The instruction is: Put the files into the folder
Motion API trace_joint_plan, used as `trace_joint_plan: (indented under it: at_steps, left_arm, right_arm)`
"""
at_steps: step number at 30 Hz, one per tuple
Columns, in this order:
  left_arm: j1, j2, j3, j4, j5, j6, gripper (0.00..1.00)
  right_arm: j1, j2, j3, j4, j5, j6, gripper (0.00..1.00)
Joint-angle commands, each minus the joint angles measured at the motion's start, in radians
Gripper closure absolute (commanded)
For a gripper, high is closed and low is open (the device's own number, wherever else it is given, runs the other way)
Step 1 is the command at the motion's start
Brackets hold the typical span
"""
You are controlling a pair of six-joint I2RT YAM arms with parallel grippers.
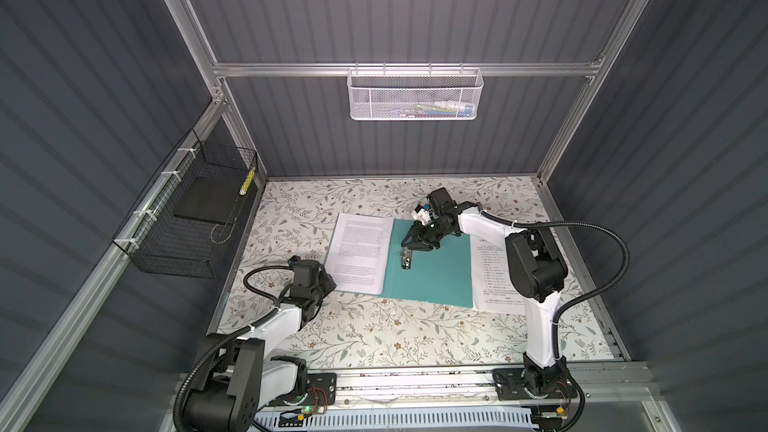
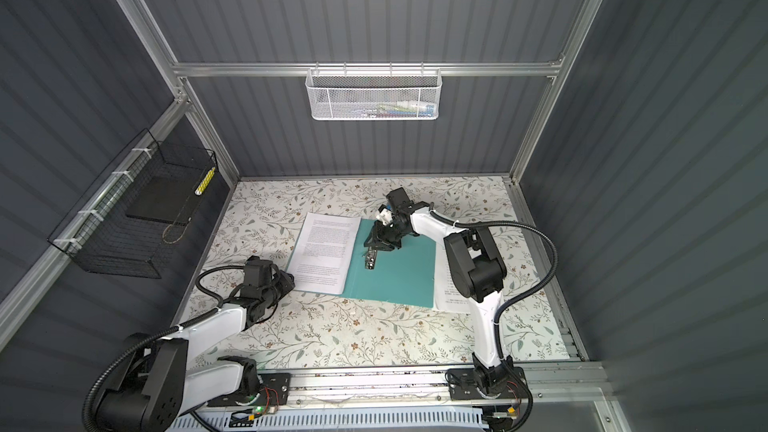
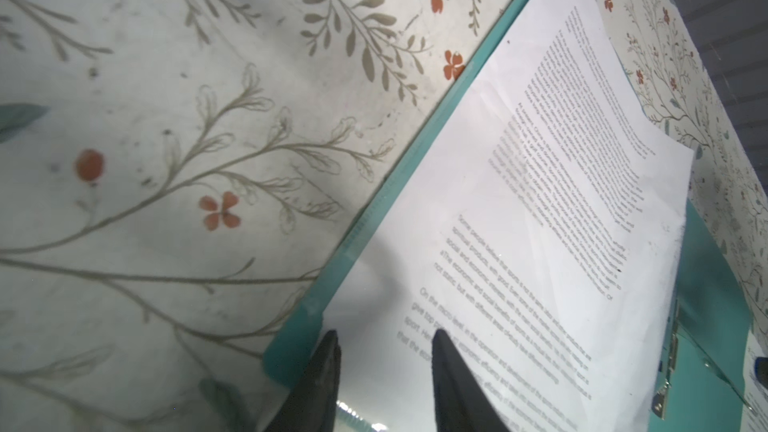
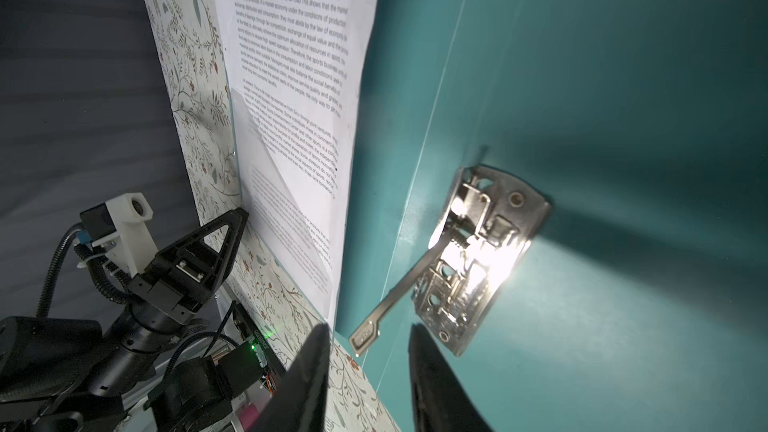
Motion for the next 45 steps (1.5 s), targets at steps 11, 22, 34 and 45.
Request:
trace_joint_plan:
  at_steps: [11, 22, 34, 45]
  left_arm:
    - [0.007, -0.168, 0.001, -0.183, -0.106, -0.017, 0.57]
    - [0.006, -0.156, 0.09, -0.154, -0.052, 0.066, 0.36]
    - [0.006, 0.02, 0.172, -0.001, 0.012, 0.065, 0.33]
    - [0.006, 0.012, 0.161, 0.019, 0.017, 0.045, 0.33]
  right_arm:
    - [-0.028, -0.24, -0.288, 0.015, 0.217, 0.033, 0.64]
    - [-0.113, -0.301, -0.365, 0.042, 0.335, 0.01, 0.46]
    - [0.083, -0.162, -0.254, 0.168, 0.168, 0.045, 0.55]
    - [0.129, -0.046, -0.102, 0.183, 0.111, 0.092, 0.55]
